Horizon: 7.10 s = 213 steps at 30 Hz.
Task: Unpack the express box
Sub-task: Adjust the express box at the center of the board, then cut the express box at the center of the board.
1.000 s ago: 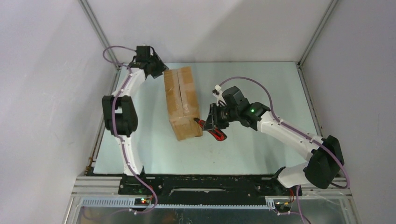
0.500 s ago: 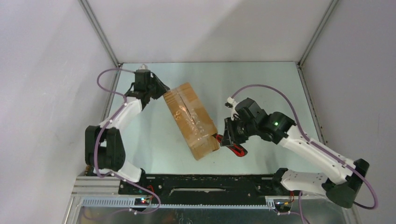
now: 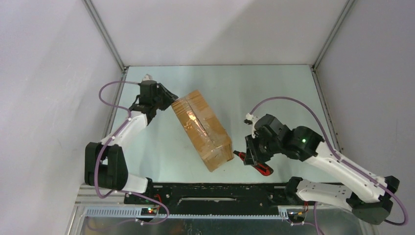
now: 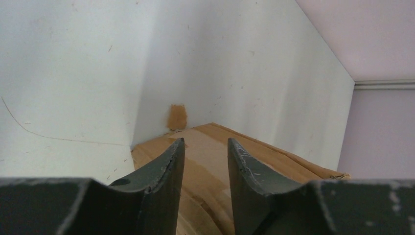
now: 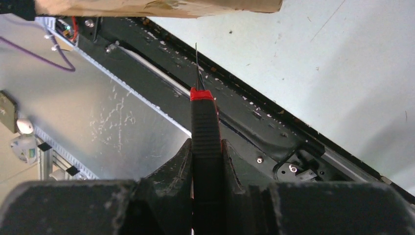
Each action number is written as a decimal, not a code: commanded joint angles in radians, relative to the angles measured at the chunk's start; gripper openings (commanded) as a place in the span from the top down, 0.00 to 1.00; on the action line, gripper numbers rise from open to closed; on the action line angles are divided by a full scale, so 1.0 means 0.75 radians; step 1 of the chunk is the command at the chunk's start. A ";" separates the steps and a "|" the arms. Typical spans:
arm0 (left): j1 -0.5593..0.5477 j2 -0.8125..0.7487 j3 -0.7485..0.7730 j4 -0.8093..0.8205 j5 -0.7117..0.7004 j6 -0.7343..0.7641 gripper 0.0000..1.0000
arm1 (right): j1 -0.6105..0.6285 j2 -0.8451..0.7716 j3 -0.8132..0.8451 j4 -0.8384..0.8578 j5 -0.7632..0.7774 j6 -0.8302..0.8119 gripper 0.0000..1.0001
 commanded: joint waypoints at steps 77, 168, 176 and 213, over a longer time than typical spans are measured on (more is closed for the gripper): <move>-0.547 -0.584 0.348 -0.397 1.393 0.883 0.28 | 0.176 0.510 1.075 -0.132 -0.252 -0.653 1.00; -0.540 -0.392 0.699 -0.185 1.081 0.429 0.39 | -0.012 0.367 0.610 0.826 -0.673 -0.463 1.00; -0.549 -0.382 0.674 -0.140 1.094 0.391 0.86 | -0.018 0.388 0.624 0.826 -0.623 -0.460 1.00; -0.498 -0.357 0.644 0.078 1.208 0.268 1.00 | -0.112 0.327 0.466 1.109 -0.715 -0.281 0.68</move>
